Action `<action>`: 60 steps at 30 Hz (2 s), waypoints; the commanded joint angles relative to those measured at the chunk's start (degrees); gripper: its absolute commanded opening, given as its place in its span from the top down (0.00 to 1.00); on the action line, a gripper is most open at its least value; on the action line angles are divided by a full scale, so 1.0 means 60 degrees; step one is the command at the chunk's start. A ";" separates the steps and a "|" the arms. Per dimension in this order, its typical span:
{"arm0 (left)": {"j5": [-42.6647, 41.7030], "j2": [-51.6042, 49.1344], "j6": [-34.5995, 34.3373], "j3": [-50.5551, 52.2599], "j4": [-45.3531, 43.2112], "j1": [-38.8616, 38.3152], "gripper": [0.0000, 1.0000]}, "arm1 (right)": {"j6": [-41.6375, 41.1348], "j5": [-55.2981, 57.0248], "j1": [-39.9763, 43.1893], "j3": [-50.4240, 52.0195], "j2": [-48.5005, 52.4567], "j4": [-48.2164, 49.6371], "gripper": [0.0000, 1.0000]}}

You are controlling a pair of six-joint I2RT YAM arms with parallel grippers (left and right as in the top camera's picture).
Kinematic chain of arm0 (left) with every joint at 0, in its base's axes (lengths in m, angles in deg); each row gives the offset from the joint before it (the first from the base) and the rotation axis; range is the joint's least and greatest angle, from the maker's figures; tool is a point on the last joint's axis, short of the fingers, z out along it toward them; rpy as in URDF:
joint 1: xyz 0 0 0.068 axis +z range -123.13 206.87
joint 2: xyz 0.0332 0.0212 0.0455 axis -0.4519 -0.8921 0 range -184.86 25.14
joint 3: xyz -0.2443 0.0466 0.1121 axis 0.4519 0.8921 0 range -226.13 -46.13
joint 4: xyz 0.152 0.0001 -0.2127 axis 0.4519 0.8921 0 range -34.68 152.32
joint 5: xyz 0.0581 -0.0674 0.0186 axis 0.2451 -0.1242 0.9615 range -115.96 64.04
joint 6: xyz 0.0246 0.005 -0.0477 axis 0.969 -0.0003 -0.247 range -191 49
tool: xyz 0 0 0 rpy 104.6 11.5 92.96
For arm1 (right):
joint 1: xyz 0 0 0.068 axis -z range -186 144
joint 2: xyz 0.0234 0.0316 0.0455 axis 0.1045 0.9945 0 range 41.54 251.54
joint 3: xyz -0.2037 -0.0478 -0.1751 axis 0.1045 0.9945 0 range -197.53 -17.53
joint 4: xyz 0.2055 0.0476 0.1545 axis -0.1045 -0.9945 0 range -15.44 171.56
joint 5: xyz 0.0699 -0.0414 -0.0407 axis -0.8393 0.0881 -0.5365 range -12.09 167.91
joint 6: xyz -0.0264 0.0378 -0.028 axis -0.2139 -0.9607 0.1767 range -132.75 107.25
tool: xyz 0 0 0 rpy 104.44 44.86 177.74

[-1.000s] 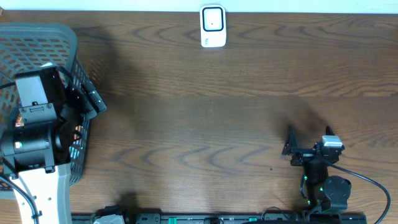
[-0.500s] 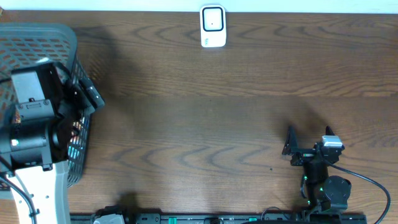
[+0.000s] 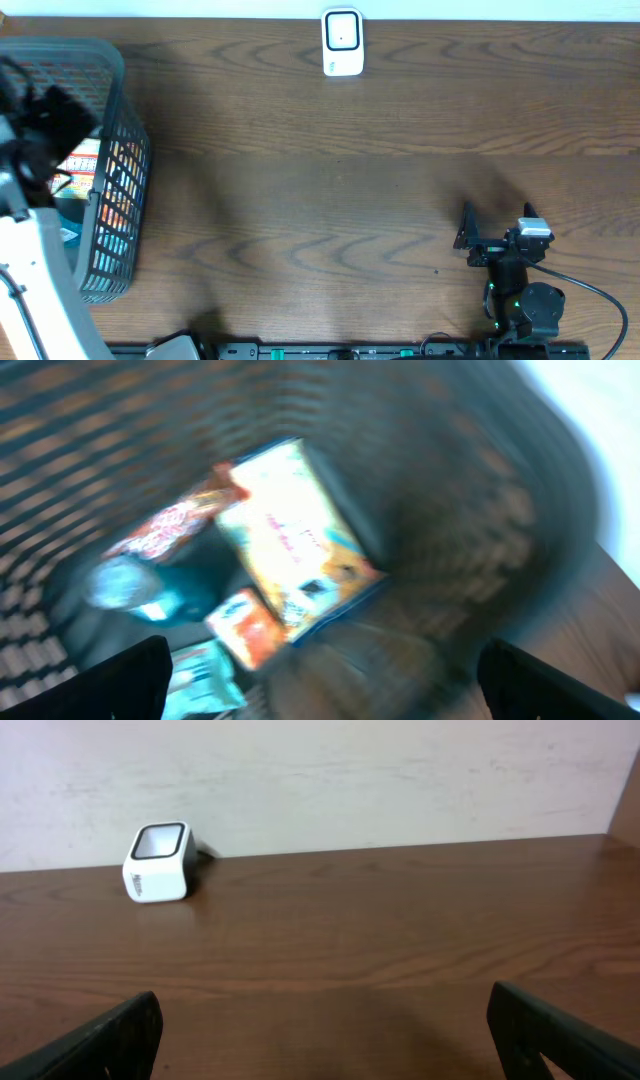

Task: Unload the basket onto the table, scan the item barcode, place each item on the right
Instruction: 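Move the left gripper over the basket and lower toward the teal bottle, then grasp the teal bottle with the left gripper and lift it out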

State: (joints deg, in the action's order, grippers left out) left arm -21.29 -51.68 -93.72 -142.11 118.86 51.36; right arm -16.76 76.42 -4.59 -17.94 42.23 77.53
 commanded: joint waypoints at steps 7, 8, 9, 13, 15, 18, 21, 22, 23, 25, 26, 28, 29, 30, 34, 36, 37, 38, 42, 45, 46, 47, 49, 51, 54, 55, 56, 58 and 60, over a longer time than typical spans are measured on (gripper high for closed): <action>0.0080 -0.0878 -0.2022 -0.0171 0.1104 0.2575 0.02 | 0.0113 0.0055 -0.0109 0.0015 -0.0051 -0.0040 0.01; 0.0080 -0.0969 -0.2025 -0.0135 0.1195 0.2667 0.02 | 0.0113 0.0055 -0.0109 0.0015 -0.0051 -0.0040 0.01; 0.0084 -0.1082 -0.2113 -0.0091 0.1293 0.2750 0.02 | 0.0113 0.0055 -0.0109 0.0015 -0.0051 -0.0040 0.01; 0.0073 -0.1599 -0.2415 0.0095 0.1508 0.2936 0.02 | 0.0113 0.0055 -0.0109 0.0015 -0.0051 -0.0040 0.01; 0.0076 -0.1912 -0.2455 0.0164 0.1661 0.2936 0.02 | 0.0113 0.0055 -0.0109 0.0015 -0.0051 -0.0040 0.01; 0.0084 -0.2379 -0.2809 0.0237 0.1894 0.2936 0.02 | 0.0113 0.0055 -0.0109 0.0015 -0.0051 -0.0040 0.01; 0.0087 -0.2670 -0.3071 0.0379 0.1909 0.2936 0.02 | 0.0113 0.0055 -0.0109 0.0015 -0.0051 -0.0040 0.01; 0.0087 -0.2739 -0.3096 0.0419 0.1894 0.2936 0.02 | 0.0113 0.0055 -0.0109 0.0015 -0.0051 -0.0040 0.01; 0.0102 -0.2798 -0.3093 0.0463 0.1847 0.2943 0.02 | 0.0113 0.0055 -0.0109 0.0015 -0.0051 -0.0040 0.01; 0.0098 -0.2867 -0.3089 0.0528 0.1770 0.2983 0.02 | 0.0113 0.0055 -0.0109 0.0015 -0.0051 -0.0040 0.01; 0.0127 -0.2900 -0.3089 0.0546 0.1749 0.3024 0.02 | 0.0113 0.0055 -0.0109 0.0015 -0.0051 -0.0040 0.01; 0.0131 -0.2907 -0.3085 0.0645 0.1636 0.3133 0.02 | 0.0113 0.0055 -0.0109 0.0015 -0.0051 -0.0040 0.01; 0.0131 -0.2907 -0.3071 0.0714 0.1541 0.3206 0.02 | 0.0113 0.0055 -0.0109 0.0015 -0.0051 -0.0040 0.01; 0.0131 -0.2907 -0.3038 0.0790 0.1453 0.3257 0.02 | 0.0113 0.0055 -0.0109 0.0015 -0.0051 -0.0040 0.01; 0.0124 -0.2911 -0.2892 0.1246 0.0871 0.3501 0.02 | 0.0117 0.0055 -0.0109 0.0015 -0.0051 -0.0040 0.01; 0.0117 -0.2914 -0.2608 0.1483 0.0561 0.3570 0.02 | 0.0113 0.0055 -0.0109 0.0015 -0.0051 -0.0040 0.01; 0.0120 -0.2914 -0.2524 0.1599 0.0397 0.3577 0.02 | 0.0113 0.0055 -0.0109 0.0015 -0.0051 -0.0040 0.01; 0.0117 -0.2914 -0.2390 0.1734 0.0186 0.3577 0.02 | 0.0113 0.0055 -0.0109 0.0015 -0.0051 -0.0040 0.01; 0.0084 -0.2914 -0.2397 0.1858 -0.0044 0.3577 0.02 | 0.0113 0.0055 -0.0109 0.0015 -0.0051 -0.0044 0.01; 0.0084 -0.2914 -0.2397 0.1880 -0.0055 0.3577 0.02 | 0.0113 0.0055 -0.0109 0.0015 -0.0051 -0.0040 0.01; 0.0084 -0.2914 -0.2401 0.1905 -0.0080 0.3577 0.02 | 0.0113 0.0055 -0.0109 0.0015 -0.0051 -0.0044 0.01; 0.0084 -0.2918 -0.2397 0.1945 -0.0091 0.3577 0.02 | 0.0113 0.0055 -0.0109 0.0015 -0.0051 -0.0044 0.01; 0.0084 -0.2918 -0.2401 0.2073 -0.0197 0.3577 0.02 | 0.0113 0.0055 -0.0109 0.0015 -0.0051 -0.0040 0.01; 0.0084 -0.2918 -0.2401 0.2240 -0.0382 0.3574 0.02 | 0.0113 0.0055 -0.0109 0.0015 -0.0051 -0.0040 0.01; 0.0080 -0.2918 -0.2404 0.2488 -0.0594 0.3574 0.02 | 0.0113 0.0055 -0.0109 0.0015 -0.0051 -0.0044 0.01; 0.0058 -0.2918 -0.2404 0.2597 -0.0747 0.3577 0.02 | 0.0113 0.0055 -0.0109 0.0015 -0.0051 -0.0040 0.01; 0.0058 -0.2918 -0.2404 0.2656 -0.0834 0.3574 0.02 | 0.0113 0.0055 -0.0109 0.0015 -0.0051 -0.0040 0.01; 0.0055 -0.2918 -0.2404 0.2736 -0.0954 0.3574 0.02 | 0.0113 0.0055 -0.0109 0.0015 -0.0051 -0.0040 0.01; 0.0051 -0.2918 -0.2404 0.2816 -0.1053 0.3574 0.02 | 0.0113 0.0055 -0.0109 0.0015 -0.0051 -0.0040 0.01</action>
State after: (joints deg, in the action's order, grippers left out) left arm -21.29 -68.95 -108.47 -126.07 113.18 72.63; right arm -16.76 76.42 -4.59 -17.94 42.23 77.55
